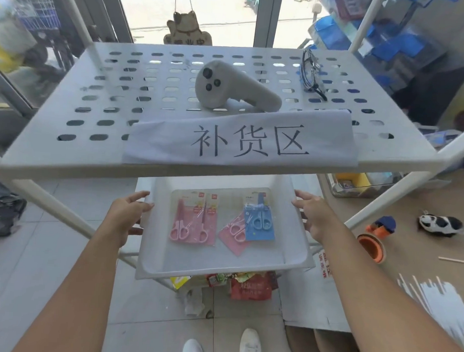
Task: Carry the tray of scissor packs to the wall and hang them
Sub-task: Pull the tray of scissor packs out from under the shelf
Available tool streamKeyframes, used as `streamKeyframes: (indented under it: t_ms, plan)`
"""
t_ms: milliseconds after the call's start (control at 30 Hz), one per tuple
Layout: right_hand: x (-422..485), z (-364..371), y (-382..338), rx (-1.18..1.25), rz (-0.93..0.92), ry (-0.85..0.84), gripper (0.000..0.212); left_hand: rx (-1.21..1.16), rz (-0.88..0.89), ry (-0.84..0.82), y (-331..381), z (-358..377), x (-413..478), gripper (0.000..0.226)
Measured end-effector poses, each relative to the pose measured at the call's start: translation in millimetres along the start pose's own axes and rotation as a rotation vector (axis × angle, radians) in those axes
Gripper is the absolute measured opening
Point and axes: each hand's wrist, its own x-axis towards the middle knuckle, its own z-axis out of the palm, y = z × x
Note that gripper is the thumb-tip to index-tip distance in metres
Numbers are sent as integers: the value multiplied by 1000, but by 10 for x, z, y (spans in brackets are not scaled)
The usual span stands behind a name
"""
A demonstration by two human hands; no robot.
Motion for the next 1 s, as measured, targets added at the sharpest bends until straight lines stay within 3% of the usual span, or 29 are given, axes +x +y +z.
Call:
streamKeyframes:
  t_ms: [300,500,700,1000]
  plan:
    - [-249,-306,57,26,-68,-156,47,-21,37,30,-178,9,-495,44]
    - [-348,-475,188,-102,-108,-241,47,6,104,100,-403,134,-1040,42]
    - [-432,-486,272,-113,-121,-328,40,-63,177,235,-766,108,-1583,30]
    - [-757,47,409,-181,-127,-521,42,-164,175,492,-1357,-297,-2391,32]
